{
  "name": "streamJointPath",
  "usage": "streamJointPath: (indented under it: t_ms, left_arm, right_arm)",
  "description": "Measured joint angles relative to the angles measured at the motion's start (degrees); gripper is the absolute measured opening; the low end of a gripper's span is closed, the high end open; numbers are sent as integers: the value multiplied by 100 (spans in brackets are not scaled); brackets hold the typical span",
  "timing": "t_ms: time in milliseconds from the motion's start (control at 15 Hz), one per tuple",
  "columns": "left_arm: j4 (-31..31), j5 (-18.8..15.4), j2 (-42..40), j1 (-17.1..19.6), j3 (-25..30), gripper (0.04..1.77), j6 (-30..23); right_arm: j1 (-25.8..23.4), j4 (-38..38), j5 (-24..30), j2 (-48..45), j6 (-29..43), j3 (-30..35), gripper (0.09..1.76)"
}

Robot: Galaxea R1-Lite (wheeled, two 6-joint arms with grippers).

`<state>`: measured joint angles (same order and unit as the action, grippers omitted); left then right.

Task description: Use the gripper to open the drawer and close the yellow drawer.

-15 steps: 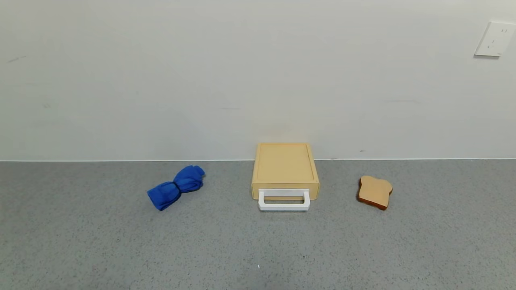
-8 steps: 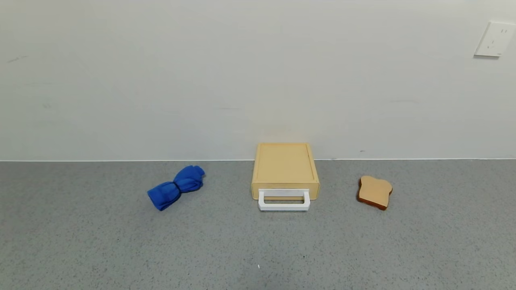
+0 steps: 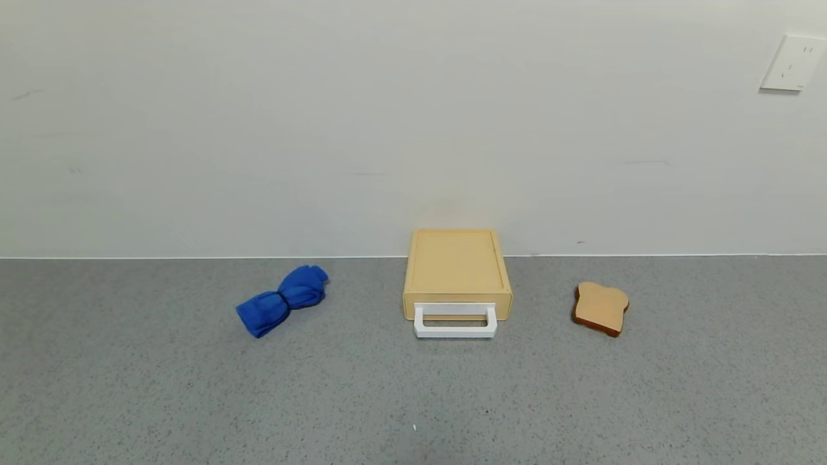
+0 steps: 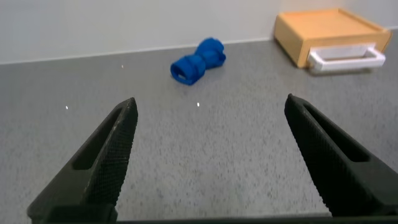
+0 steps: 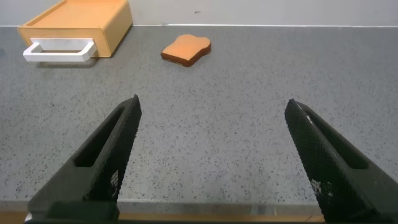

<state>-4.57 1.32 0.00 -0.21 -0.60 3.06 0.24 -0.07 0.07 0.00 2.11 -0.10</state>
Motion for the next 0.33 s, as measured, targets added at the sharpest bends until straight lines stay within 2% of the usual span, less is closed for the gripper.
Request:
streamJointPath:
  t_ms: [333]
  left_arm:
    - [452,-111,-5,2,55,171,-244]
  right_arm:
    - [0,0,0,0,1,0,170]
